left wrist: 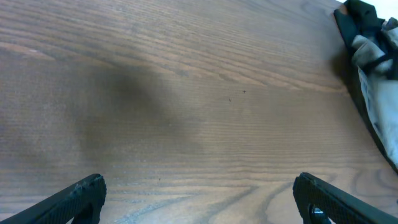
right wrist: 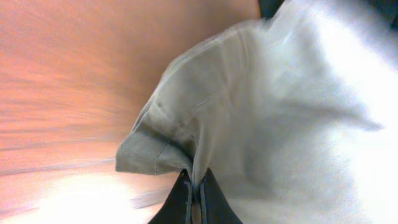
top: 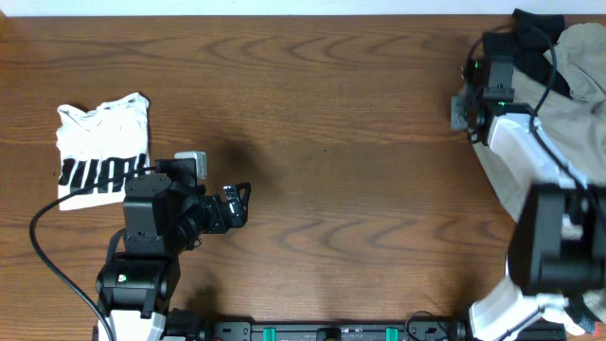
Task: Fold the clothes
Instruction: 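Drag the khaki shorts with the right gripper toward the table center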
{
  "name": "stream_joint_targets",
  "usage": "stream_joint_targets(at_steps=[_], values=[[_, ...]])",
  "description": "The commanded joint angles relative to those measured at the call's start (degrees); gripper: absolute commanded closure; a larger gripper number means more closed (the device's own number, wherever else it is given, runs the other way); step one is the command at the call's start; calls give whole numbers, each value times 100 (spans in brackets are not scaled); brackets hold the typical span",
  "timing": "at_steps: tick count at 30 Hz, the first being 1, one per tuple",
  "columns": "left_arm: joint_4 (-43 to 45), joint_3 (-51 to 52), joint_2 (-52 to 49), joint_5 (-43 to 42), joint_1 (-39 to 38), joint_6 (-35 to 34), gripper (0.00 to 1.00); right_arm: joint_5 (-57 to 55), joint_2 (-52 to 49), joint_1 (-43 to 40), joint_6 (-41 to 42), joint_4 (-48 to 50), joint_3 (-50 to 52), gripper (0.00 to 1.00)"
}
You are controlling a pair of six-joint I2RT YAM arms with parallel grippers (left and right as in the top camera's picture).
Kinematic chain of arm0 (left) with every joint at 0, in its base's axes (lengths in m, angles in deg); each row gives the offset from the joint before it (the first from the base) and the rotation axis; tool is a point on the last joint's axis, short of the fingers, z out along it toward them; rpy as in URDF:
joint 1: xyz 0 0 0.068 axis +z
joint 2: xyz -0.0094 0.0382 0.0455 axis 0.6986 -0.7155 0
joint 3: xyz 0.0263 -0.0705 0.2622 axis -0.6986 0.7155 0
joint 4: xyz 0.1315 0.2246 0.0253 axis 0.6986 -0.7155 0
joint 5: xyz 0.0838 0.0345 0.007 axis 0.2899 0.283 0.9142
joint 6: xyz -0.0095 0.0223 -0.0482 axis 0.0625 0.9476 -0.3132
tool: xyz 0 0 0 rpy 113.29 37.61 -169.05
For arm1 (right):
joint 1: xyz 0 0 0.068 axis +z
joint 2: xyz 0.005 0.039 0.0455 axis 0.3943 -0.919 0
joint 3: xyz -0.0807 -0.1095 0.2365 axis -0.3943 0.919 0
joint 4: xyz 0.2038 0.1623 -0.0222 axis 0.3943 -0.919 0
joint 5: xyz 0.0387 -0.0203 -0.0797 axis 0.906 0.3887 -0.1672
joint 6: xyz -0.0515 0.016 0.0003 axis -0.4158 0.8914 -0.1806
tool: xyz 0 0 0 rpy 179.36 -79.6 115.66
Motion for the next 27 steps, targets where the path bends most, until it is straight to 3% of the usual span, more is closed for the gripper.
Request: stream_joint_targets(at_steps=[1,7,15,21,27], values=[[-7,-116,-2,-81,-13,-74,2,957,1032,667,-114,-7,-369,99],[-9,-116,-2,-81,-13,-74,2,1340,1543,2253,-11,-70,-376,99],[-9,-116,-2,-81,-13,-74,2,1429,737,4376,321,-151,-369,97],[-11,-116,-2,-81,-13,-74,2,1414,-129,5248,343,-170,-369,94],[-11,-116,-2,-81,-13,-74,2,850,-411,5440,348,-179,-372,91]])
